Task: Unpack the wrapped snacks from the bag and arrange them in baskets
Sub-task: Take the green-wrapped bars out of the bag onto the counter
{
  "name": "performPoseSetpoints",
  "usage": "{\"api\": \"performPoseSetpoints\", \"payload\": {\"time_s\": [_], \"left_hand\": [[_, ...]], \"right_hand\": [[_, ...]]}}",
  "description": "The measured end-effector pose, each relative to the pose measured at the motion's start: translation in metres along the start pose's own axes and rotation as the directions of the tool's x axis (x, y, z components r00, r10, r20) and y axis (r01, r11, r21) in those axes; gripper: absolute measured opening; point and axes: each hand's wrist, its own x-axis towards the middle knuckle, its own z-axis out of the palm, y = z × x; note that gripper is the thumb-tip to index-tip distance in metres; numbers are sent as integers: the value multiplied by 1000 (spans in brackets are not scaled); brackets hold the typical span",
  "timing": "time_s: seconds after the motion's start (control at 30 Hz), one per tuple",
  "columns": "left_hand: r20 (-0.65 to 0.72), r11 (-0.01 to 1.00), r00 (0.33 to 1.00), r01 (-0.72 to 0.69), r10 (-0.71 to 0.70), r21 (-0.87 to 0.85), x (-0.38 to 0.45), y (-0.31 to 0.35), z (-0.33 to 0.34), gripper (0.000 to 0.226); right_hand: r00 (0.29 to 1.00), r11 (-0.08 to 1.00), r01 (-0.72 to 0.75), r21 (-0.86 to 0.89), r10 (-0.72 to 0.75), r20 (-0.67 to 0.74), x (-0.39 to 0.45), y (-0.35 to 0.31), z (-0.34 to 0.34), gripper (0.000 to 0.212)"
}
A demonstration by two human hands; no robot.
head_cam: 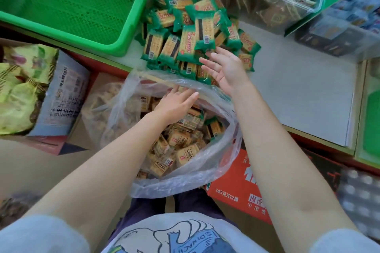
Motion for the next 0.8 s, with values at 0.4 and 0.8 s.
{"api": "performPoseSetpoints", "payload": {"time_s": [0.4, 0.8], "left_hand": [[-373, 994, 924, 103, -81, 40, -101, -78, 51, 24], [21, 982, 985, 170, -173, 88, -124, -121, 56, 71]], "right_hand": [[983, 838, -115, -533, 173, 59, -96, 110, -6, 16], [997, 22, -74, -997, 11, -73, -78, 212, -7, 54]]}}
